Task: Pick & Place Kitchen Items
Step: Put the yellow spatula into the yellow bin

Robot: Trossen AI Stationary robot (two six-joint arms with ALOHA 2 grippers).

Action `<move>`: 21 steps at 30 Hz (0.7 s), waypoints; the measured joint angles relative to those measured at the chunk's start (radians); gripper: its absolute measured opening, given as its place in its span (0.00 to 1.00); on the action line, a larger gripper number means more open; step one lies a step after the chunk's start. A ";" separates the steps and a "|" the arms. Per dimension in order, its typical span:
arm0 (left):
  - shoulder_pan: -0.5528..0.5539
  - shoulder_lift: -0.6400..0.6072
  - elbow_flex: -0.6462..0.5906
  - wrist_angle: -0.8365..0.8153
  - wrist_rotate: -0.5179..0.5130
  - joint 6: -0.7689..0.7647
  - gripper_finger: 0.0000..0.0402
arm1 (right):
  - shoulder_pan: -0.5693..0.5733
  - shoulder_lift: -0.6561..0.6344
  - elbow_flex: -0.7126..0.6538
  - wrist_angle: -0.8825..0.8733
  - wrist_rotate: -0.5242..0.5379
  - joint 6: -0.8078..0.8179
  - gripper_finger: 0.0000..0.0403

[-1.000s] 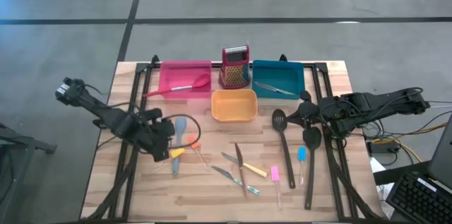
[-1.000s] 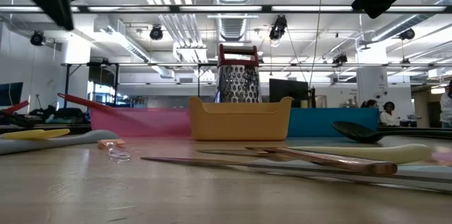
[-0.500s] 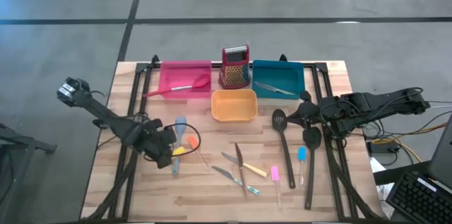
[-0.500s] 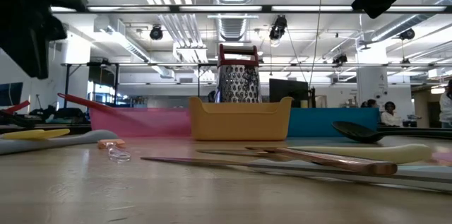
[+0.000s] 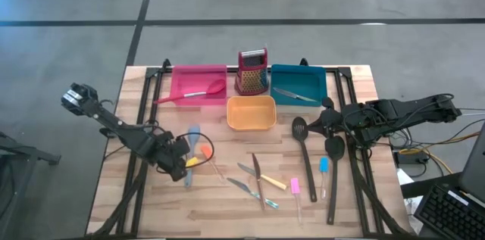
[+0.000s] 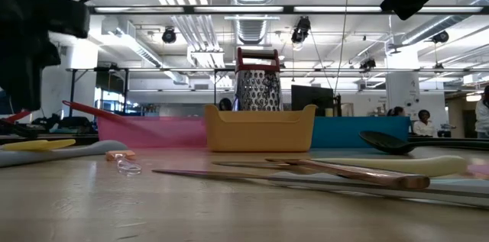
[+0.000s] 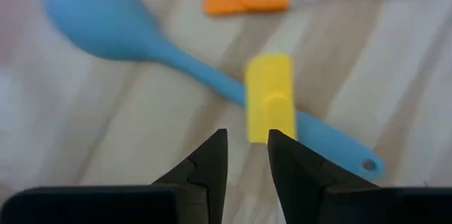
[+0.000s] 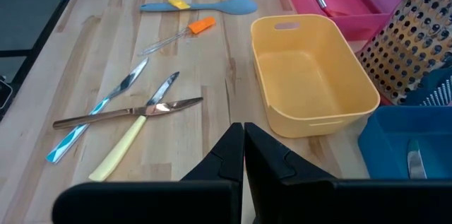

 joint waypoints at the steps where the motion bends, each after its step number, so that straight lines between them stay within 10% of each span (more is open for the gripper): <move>1: 0.000 0.000 -0.010 0.024 0.022 0.026 0.27 | 0.000 0.000 0.000 0.000 0.000 0.000 0.02; 21: 0.000 0.000 -0.129 0.227 0.089 0.137 0.44 | 0.000 0.000 0.000 0.000 0.000 0.000 0.02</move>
